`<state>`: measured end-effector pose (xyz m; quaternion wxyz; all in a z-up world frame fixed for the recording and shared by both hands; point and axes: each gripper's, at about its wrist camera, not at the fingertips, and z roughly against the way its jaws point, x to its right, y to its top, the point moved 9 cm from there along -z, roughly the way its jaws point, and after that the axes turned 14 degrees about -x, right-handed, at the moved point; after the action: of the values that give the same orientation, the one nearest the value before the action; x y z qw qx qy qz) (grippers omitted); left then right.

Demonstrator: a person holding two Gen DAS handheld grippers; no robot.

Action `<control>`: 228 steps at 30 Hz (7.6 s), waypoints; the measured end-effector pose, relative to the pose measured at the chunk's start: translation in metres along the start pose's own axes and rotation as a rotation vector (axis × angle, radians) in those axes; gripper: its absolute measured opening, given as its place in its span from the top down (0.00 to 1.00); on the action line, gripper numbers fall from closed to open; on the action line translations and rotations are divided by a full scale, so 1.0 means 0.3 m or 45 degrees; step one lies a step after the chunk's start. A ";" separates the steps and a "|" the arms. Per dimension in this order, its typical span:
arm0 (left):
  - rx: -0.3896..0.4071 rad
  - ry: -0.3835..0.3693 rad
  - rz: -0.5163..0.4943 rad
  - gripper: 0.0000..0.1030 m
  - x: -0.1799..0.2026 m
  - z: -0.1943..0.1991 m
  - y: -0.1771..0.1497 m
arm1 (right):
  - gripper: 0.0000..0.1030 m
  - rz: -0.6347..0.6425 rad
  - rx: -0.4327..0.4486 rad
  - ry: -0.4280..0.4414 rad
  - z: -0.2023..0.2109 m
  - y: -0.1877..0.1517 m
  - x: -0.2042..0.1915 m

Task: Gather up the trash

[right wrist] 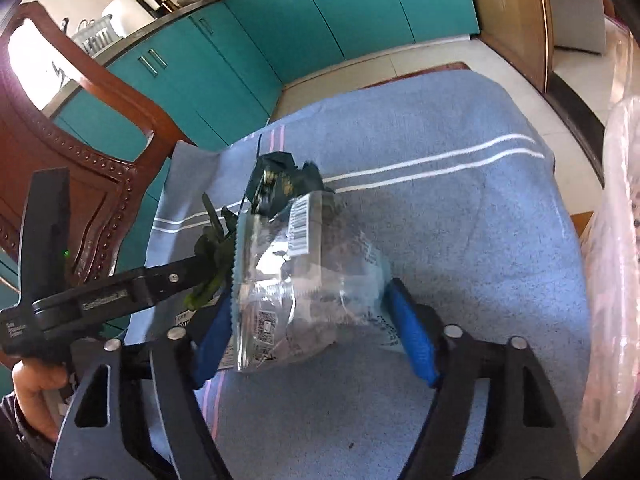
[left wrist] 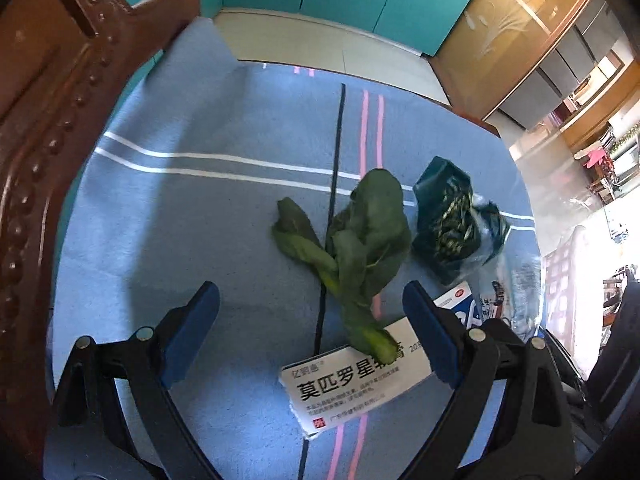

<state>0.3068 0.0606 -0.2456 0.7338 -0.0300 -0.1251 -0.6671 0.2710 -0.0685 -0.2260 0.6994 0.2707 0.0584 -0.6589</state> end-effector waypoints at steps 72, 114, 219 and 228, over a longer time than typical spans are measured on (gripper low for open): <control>0.496 0.294 -0.189 0.87 0.097 0.292 0.040 | 0.34 0.106 0.164 -0.395 0.077 0.018 0.024; 0.630 0.263 -0.141 0.87 0.121 0.422 0.007 | 0.34 0.152 0.260 -0.353 0.211 -0.003 -0.012; 0.346 -0.205 -0.927 0.55 1.142 0.057 -0.368 | 0.22 -0.497 0.544 -0.402 0.786 -0.278 0.711; 0.466 -0.094 -0.730 0.29 0.899 0.156 -0.245 | 0.15 -0.482 0.568 -0.257 0.752 -0.196 0.607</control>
<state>0.2488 -0.1994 -0.1491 0.5047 0.1145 -0.2724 -0.8111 0.1756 -0.3324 -0.1327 0.4898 0.3349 -0.1081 -0.7976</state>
